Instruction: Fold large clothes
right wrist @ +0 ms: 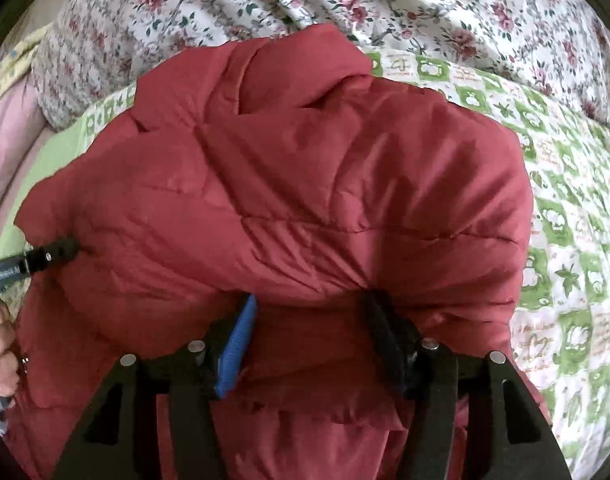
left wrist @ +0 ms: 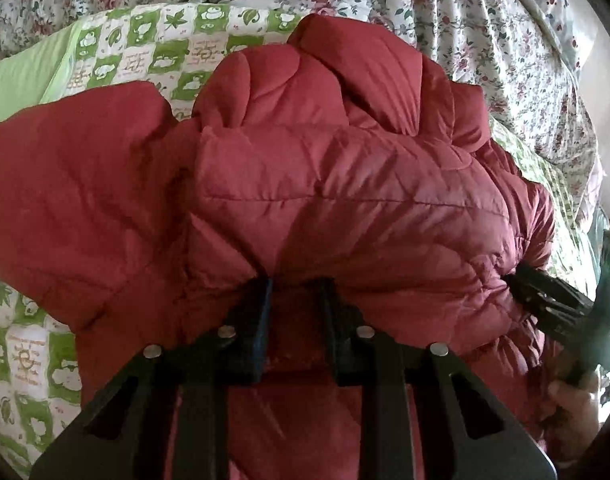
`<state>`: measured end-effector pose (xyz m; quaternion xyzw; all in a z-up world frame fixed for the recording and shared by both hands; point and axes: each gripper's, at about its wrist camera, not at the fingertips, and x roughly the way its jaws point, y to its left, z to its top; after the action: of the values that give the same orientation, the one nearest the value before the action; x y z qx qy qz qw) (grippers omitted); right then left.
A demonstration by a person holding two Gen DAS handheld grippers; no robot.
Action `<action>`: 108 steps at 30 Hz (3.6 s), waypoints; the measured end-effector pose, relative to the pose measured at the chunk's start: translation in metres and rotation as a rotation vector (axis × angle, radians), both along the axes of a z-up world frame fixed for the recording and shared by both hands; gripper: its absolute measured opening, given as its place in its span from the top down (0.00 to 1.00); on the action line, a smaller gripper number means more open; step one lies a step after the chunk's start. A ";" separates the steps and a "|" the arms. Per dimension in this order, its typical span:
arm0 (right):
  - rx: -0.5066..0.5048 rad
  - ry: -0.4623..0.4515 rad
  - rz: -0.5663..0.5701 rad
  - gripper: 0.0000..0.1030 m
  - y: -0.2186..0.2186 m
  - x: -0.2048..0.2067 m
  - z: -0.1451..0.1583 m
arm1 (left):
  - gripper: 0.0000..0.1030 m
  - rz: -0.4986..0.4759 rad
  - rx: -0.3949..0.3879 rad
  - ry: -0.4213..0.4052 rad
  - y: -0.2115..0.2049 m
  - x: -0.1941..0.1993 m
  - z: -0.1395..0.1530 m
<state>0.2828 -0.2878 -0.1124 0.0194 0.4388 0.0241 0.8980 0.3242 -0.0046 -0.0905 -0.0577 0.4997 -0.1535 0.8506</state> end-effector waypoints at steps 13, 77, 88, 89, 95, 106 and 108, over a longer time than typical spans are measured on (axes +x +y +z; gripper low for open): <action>0.059 -0.095 0.034 0.41 0.013 -0.049 0.043 | 0.58 0.049 -0.117 -0.026 0.043 -0.024 0.040; 0.303 -0.153 0.077 0.40 0.009 -0.175 0.075 | 0.93 0.193 -0.321 -0.329 0.146 -0.029 0.117; 0.350 -0.152 0.044 0.39 -0.010 -0.167 0.073 | 0.93 -0.035 -0.222 -0.294 0.014 -0.052 0.104; 0.355 -0.151 0.036 0.39 -0.012 -0.165 0.072 | 0.93 -0.053 -0.218 -0.294 0.006 -0.055 0.102; 0.366 -0.149 -0.004 0.39 -0.030 -0.151 0.066 | 0.93 -0.154 -0.163 -0.270 -0.061 -0.057 0.082; 0.396 -0.159 -0.043 0.38 -0.060 -0.130 0.062 | 0.93 -0.231 -0.124 -0.215 -0.124 -0.055 0.044; 0.417 -0.159 -0.047 0.38 -0.065 -0.126 0.060 | 0.93 -0.244 -0.137 -0.188 -0.129 -0.053 0.035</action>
<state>0.1566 -0.3531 -0.0519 0.2129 0.3515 0.0947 0.9067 0.2709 -0.1331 -0.0551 -0.0397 0.4095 -0.2941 0.8627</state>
